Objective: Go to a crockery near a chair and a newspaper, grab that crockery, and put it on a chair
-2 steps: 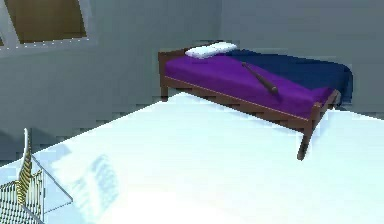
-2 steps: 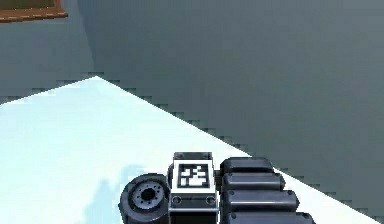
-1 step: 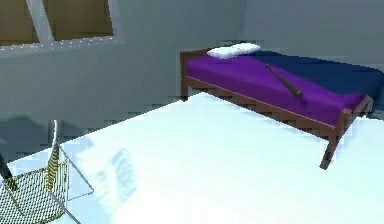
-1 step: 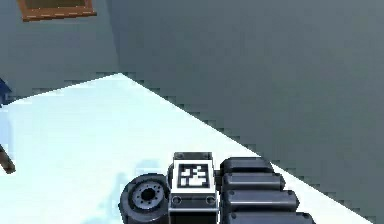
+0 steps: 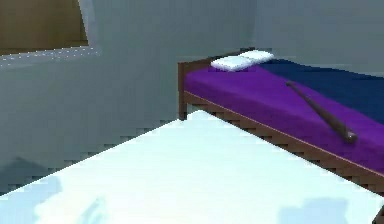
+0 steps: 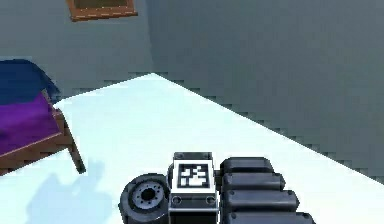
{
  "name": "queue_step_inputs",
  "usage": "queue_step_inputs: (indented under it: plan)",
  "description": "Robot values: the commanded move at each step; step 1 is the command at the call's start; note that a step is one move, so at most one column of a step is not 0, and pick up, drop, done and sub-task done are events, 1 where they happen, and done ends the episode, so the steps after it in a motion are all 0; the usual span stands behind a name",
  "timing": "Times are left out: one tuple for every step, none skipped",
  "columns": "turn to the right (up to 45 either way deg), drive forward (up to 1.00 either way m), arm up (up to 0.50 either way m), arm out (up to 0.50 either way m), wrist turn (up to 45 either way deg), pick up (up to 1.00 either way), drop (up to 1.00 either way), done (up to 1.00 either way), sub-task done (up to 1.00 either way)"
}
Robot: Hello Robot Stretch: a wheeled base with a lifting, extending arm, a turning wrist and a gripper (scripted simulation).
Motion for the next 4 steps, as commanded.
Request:
queue_step_inputs:
  plan:
    - [45.0, 0.00, 0.00, 0.00, 0.0, 0.00, 0.00, 0.00, 0.00]
    - [21.0, 0.00, 0.00, 0.00, 0.0, 0.00, 0.00, 0.00, 0.00]
    - [-45.0, 0.00, 0.00, 0.00, 0.0, 0.00, 0.00, 0.00, 0.00]
    - [-27.0, 0.00, 0.00, 0.00, 0.0, 0.00, 0.00, 0.00, 0.00]
